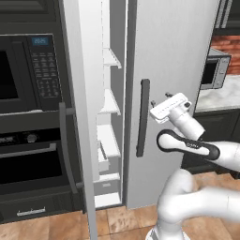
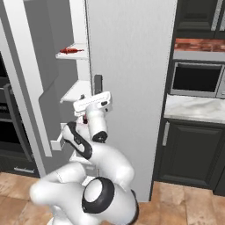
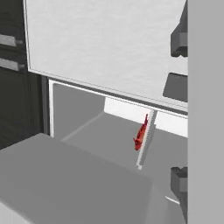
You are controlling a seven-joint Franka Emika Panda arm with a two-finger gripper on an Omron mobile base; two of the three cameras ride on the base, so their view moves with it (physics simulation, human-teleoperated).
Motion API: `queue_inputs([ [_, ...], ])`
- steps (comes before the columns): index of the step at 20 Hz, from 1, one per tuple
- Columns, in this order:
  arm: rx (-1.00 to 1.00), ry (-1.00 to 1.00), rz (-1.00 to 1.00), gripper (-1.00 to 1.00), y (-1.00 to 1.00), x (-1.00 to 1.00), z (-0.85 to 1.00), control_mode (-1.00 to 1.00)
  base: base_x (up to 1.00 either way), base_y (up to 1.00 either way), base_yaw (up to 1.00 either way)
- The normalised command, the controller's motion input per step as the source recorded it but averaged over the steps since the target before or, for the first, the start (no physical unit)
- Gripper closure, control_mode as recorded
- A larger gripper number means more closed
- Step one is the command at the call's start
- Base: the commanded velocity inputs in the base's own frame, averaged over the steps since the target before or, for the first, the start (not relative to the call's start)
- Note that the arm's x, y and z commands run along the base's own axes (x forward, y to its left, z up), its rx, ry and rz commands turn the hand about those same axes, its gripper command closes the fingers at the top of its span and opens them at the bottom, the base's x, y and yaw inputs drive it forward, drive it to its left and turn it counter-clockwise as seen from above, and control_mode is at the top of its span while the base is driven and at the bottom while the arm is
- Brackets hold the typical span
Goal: There's a fish in the fridge that needs to be moved to the freezer for freezing. Pick up the fish from the fridge, place it on any shelf in the freezer, and close the fridge and freezer doors when done.
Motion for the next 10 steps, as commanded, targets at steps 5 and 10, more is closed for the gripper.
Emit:
queue_inputs([
  [5,0.0,0.29,-0.04,-1.0,0.0,-0.66,1.0,-1.0,0.0,0.0,0.0],
  [10,0.0,0.37,-0.1,-1.0,0.0,-0.58,1.0,-1.0,0.0,0.0,0.0],
])
